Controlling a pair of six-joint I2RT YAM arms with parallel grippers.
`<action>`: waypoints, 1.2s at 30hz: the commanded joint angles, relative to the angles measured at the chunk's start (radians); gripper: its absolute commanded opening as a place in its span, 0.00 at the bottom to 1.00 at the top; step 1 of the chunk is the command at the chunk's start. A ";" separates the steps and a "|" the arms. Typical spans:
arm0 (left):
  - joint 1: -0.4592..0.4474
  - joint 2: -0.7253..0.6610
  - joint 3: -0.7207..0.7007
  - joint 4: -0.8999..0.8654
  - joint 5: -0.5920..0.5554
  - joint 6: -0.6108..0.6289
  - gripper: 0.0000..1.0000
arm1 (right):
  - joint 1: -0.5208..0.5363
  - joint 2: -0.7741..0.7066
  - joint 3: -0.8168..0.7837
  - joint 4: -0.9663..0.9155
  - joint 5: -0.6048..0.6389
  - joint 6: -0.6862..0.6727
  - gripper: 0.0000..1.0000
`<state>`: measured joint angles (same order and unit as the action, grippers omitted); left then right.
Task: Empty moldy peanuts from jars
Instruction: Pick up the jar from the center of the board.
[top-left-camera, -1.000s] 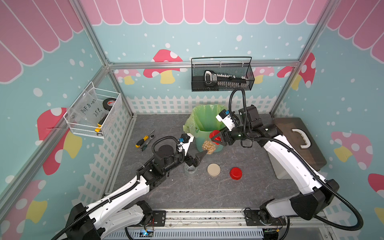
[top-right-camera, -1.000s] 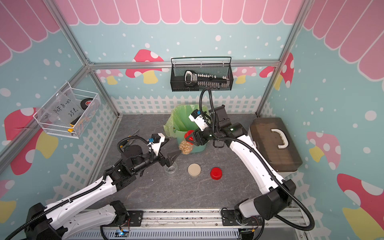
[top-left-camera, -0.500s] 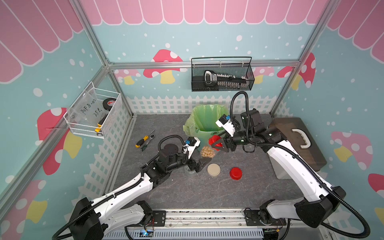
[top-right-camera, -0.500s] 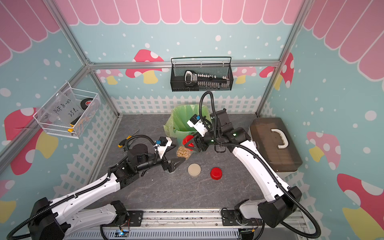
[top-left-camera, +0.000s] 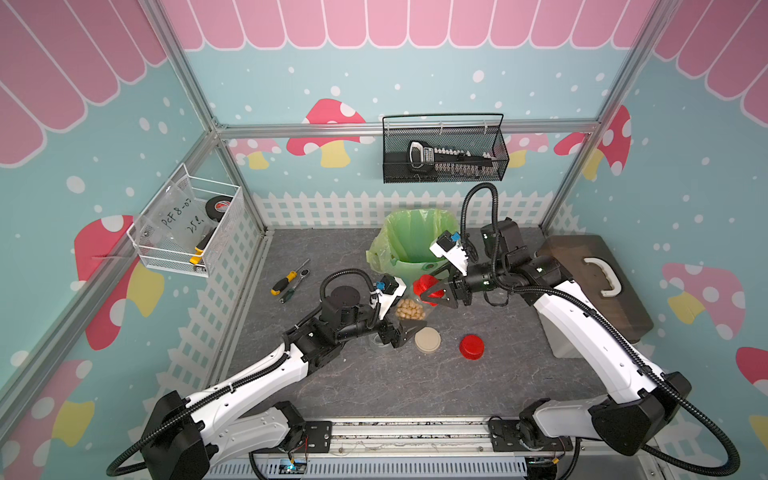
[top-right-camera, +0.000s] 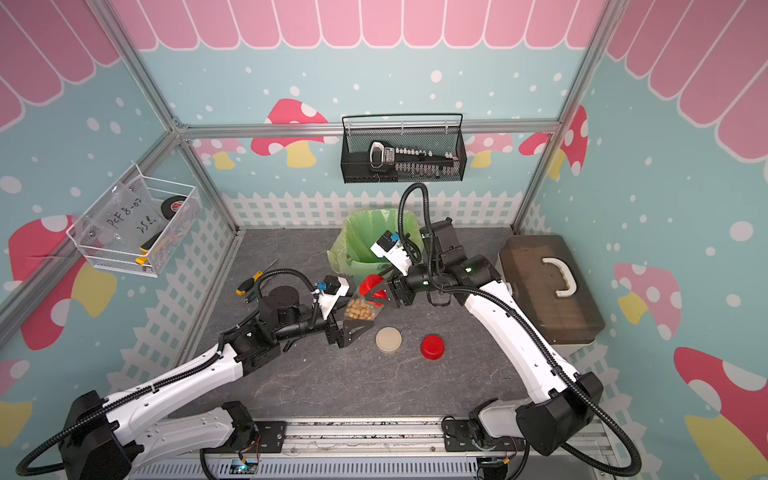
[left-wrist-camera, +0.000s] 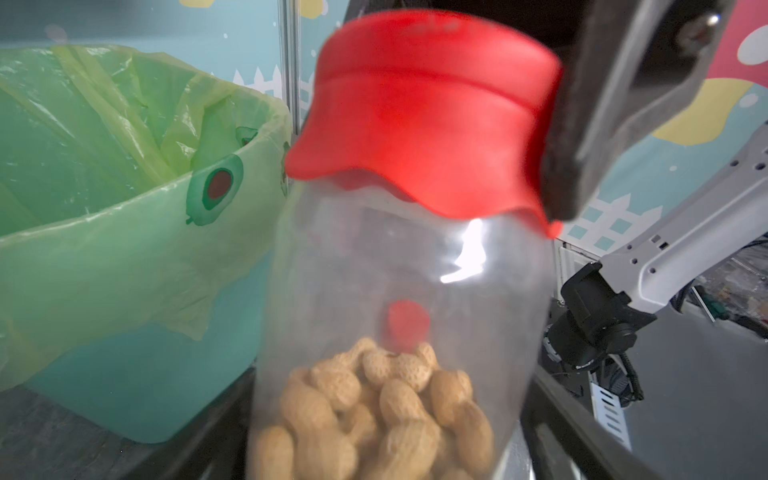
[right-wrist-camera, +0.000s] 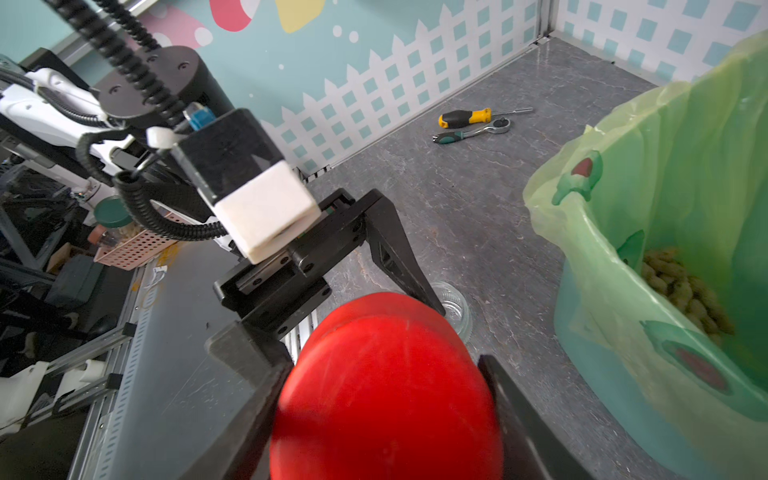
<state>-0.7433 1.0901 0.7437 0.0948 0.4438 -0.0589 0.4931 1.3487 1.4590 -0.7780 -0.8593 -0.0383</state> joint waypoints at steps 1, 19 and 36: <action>-0.008 -0.023 0.022 0.003 0.070 0.009 0.68 | 0.010 -0.012 -0.018 0.041 -0.070 -0.066 0.29; -0.007 -0.037 0.003 0.038 0.097 -0.001 0.99 | 0.004 -0.039 -0.034 0.101 -0.107 -0.054 0.29; -0.005 -0.033 -0.009 0.058 0.103 -0.006 0.94 | -0.016 -0.096 -0.079 0.197 -0.158 0.011 0.28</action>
<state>-0.7475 1.0569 0.7433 0.1360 0.5282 -0.0681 0.4831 1.2774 1.3937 -0.6170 -0.9821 -0.0177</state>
